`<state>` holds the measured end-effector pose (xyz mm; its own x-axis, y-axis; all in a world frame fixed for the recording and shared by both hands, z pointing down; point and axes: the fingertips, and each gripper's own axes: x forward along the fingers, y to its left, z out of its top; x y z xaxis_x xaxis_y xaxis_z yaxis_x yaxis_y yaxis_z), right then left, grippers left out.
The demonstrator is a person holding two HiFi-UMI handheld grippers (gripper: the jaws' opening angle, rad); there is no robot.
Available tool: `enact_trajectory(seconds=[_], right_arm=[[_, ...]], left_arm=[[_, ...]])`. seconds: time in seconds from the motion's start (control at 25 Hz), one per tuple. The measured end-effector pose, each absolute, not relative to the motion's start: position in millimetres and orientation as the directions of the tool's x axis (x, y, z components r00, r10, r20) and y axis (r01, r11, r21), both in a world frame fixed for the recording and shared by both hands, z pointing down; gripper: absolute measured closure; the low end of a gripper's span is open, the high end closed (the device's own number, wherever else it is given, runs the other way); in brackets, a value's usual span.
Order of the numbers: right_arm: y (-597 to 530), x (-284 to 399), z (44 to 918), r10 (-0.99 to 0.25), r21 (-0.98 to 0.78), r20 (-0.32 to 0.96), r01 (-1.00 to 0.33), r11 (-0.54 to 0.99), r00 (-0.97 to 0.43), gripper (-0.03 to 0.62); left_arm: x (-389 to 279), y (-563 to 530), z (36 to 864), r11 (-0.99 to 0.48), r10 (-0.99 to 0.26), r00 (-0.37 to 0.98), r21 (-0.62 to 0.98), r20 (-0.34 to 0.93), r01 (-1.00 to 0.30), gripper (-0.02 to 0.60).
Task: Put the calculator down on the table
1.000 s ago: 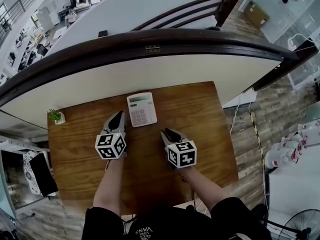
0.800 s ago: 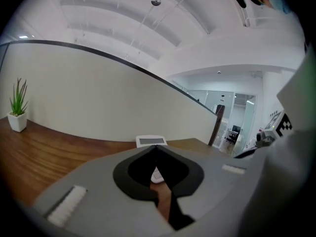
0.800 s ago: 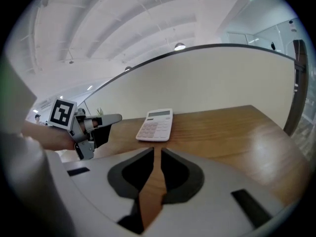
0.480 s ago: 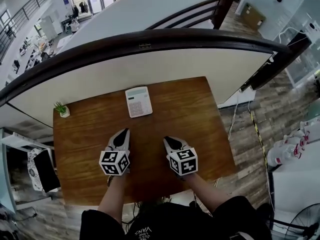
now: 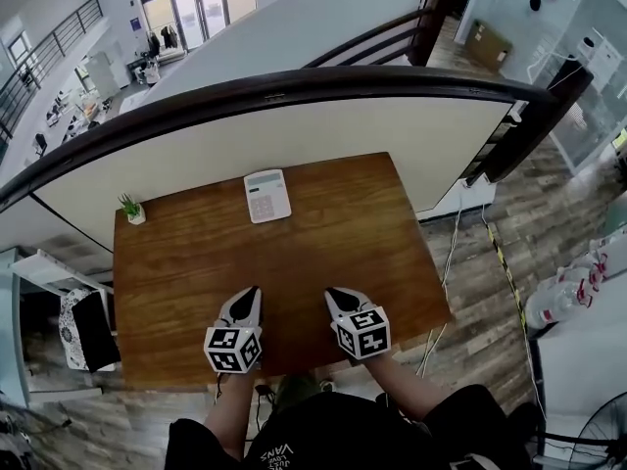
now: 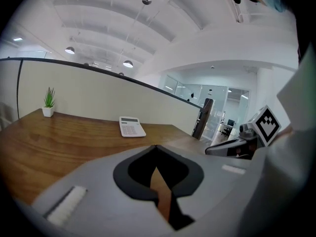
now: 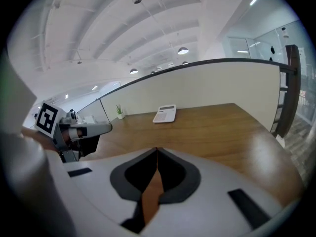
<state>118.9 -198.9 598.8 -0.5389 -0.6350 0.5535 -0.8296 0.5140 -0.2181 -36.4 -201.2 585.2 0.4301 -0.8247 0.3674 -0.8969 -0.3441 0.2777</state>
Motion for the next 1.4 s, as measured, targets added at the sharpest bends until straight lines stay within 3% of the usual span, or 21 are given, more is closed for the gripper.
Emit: enact_trajectory(seconds=[0.72,1.4], right_arm=[[-78.9,163.0,585.0,-0.629,-0.219,0.540,-0.815,0.537,-0.560,0.580],[-17.8,159.7,597.7,-0.612,-0.240,0.547,-0.807,0.539,-0.571,0.582]], left_arm=[[9.0,-74.2,574.7,-0.387,-0.793,0.473,0.282,0.384,-0.878,0.571],[18.3,3.0,597.1,-0.378,-0.764,0.496,0.337,0.413,-0.862,0.571]])
